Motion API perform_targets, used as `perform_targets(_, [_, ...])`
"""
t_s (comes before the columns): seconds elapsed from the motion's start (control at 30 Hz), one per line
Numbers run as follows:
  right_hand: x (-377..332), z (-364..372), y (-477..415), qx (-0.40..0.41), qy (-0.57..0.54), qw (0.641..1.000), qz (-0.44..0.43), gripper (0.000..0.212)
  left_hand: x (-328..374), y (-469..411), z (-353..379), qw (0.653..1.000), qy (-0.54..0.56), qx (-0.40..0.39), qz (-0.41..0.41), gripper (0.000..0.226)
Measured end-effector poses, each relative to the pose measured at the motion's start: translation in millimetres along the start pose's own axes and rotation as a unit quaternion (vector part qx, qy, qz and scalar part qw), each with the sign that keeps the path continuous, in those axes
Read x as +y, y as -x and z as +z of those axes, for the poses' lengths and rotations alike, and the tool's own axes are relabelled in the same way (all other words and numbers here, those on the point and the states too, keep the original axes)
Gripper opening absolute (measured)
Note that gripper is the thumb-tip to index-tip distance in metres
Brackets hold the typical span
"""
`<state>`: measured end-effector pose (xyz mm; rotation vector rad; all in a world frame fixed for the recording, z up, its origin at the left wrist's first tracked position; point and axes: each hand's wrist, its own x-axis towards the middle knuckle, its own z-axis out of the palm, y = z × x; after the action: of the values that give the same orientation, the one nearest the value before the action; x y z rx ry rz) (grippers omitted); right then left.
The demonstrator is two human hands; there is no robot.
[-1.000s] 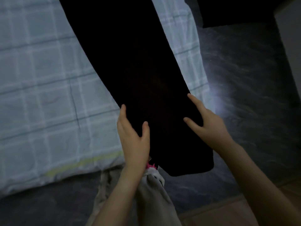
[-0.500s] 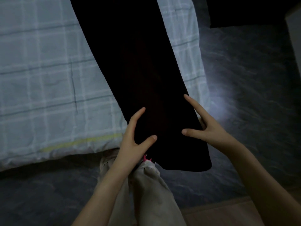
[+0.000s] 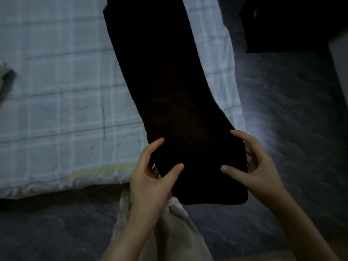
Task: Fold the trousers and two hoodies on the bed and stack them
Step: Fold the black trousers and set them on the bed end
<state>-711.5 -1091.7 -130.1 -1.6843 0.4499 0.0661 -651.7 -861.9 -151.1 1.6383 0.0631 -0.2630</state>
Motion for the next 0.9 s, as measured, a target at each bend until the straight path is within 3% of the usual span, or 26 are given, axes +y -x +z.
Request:
perform_targets(0.2, [-56,11,-78,0.017,0.037,0.993,-0.109,0.081,50,-86,-11,0.995,0.011,0.021,0.093,0.061])
perform_targets(0.53, [-107,54,-244,-0.011,0.038,0.98,-0.193,0.079,82,-241,-35,0.99,0.009,0.05,0.135,0.063])
perform_targets(0.7, [-112,75,-329,-0.004,0.046,0.98,-0.196,0.081,76,-323,-39,0.99,0.023,0.054,0.129,0.072])
perform_targets(0.9, [-76,110,-416,0.009,0.078,0.99,-0.121,0.087,24,-406,-26,0.997,-0.004,0.037,0.06,0.088])
